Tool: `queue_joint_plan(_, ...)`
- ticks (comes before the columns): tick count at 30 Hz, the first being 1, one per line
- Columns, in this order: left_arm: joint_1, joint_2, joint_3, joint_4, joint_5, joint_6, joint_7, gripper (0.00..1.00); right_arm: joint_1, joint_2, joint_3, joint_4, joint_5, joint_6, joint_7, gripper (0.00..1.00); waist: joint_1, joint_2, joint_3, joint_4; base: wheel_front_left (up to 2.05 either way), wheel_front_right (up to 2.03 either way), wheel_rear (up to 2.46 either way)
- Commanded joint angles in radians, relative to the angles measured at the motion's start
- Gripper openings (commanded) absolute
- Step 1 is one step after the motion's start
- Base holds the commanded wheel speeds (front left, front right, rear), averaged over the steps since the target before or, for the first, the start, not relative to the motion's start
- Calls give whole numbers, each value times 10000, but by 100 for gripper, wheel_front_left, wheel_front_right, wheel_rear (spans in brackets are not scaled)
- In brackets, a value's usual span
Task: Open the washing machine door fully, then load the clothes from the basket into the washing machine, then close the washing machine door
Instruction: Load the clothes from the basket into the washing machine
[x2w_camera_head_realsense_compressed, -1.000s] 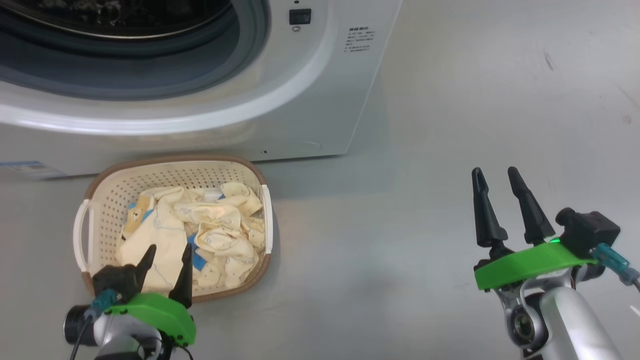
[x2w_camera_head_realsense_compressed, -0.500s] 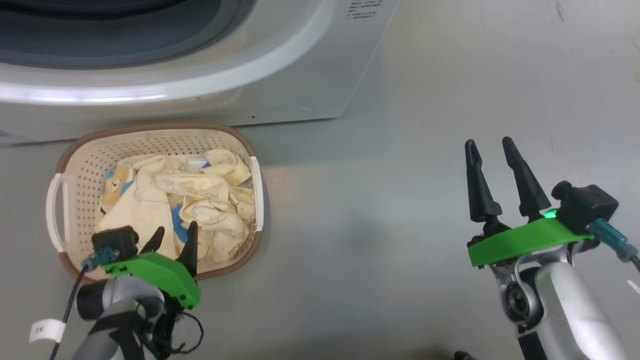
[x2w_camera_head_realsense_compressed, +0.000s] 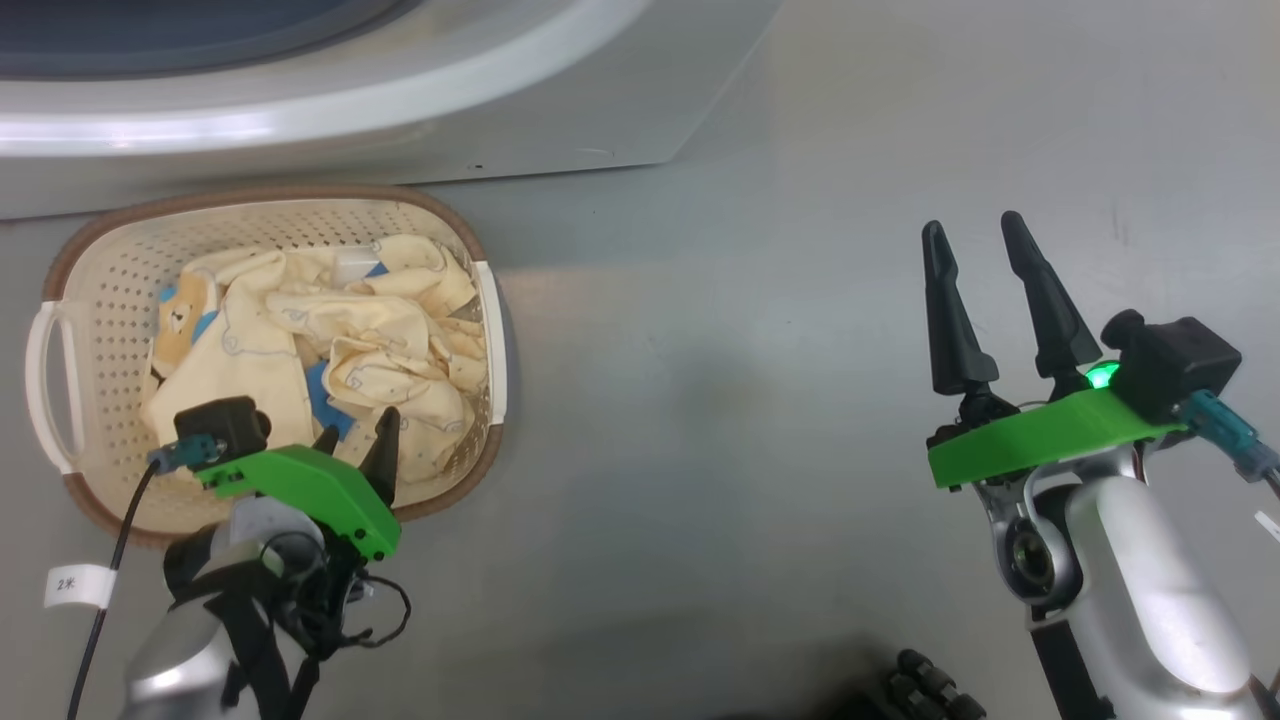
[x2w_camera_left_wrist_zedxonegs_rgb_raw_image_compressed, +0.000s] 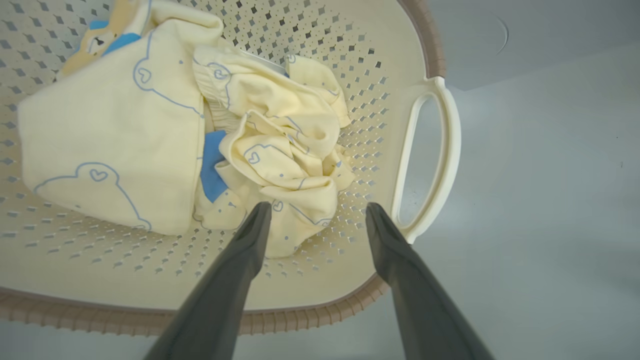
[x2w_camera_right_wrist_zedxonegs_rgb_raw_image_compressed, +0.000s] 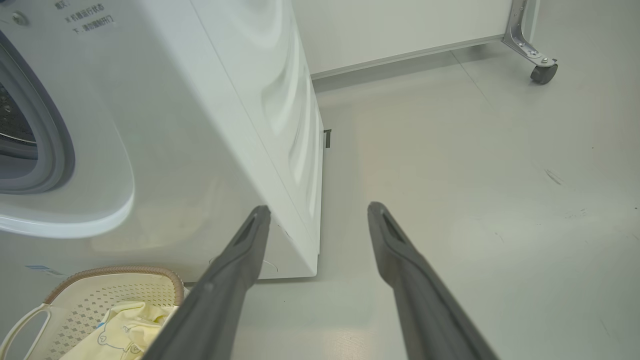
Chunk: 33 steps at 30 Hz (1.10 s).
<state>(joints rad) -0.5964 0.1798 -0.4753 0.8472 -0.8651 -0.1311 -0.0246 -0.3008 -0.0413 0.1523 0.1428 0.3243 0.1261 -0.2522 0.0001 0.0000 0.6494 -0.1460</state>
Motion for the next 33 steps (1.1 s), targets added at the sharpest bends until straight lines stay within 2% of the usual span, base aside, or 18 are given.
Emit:
queue_joint_plan(1,-92,350,133,-25,-122,4,-72,100,-16,-89,218,-307,-86,46,-95,100,-1,0,79,-43,0,0,0)
queue_joint_plan(19,-1268,291,-1096,1527,-1540,4,-755,100,-378,-89,329,-346,-238,46,-95,100,-1,0,597,-242,0,0,0)
queue_joint_plan(33,-1809,488,-1835,1855,-2154,4,-1047,100,-473,-89,332,-509,-262,46,-95,100,-1,0,1073,-459,0,0,0)
